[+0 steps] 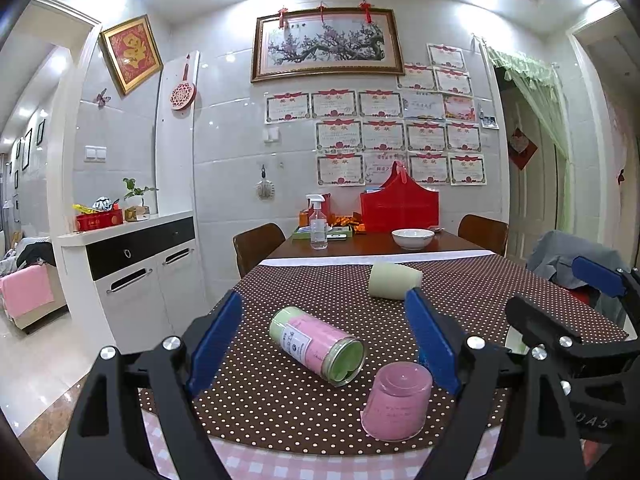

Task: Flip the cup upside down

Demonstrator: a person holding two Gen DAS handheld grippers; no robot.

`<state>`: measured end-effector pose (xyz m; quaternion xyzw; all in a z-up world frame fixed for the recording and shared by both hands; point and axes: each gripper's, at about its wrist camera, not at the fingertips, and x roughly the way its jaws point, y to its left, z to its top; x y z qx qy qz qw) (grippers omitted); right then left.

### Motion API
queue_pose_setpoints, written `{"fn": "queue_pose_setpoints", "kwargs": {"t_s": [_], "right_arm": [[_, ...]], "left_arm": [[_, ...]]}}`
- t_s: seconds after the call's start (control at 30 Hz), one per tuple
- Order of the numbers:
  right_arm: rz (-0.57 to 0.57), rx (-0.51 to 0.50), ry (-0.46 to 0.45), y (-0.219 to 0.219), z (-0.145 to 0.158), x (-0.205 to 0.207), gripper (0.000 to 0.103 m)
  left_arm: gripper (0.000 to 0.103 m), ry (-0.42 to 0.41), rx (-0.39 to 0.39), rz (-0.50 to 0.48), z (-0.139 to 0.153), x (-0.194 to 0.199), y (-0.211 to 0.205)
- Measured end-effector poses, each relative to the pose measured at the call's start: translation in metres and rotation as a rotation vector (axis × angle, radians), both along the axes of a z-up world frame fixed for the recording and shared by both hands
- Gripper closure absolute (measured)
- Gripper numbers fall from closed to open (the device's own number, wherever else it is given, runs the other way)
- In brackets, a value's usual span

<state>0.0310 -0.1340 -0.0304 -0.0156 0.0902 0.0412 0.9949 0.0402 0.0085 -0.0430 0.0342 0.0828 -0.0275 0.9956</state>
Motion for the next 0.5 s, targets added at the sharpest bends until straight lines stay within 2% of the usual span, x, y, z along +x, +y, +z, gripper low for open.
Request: {"fn": "queue_pose_setpoints", "kwargs": {"t_s": [0.5], "right_arm": [[-0.002, -0.001, -0.001, -0.0004, -0.0014, 0.0000, 0.007]], "left_arm": [[0.021, 0.003, -0.003, 0.000, -0.0024, 0.0004, 0.0089]]}}
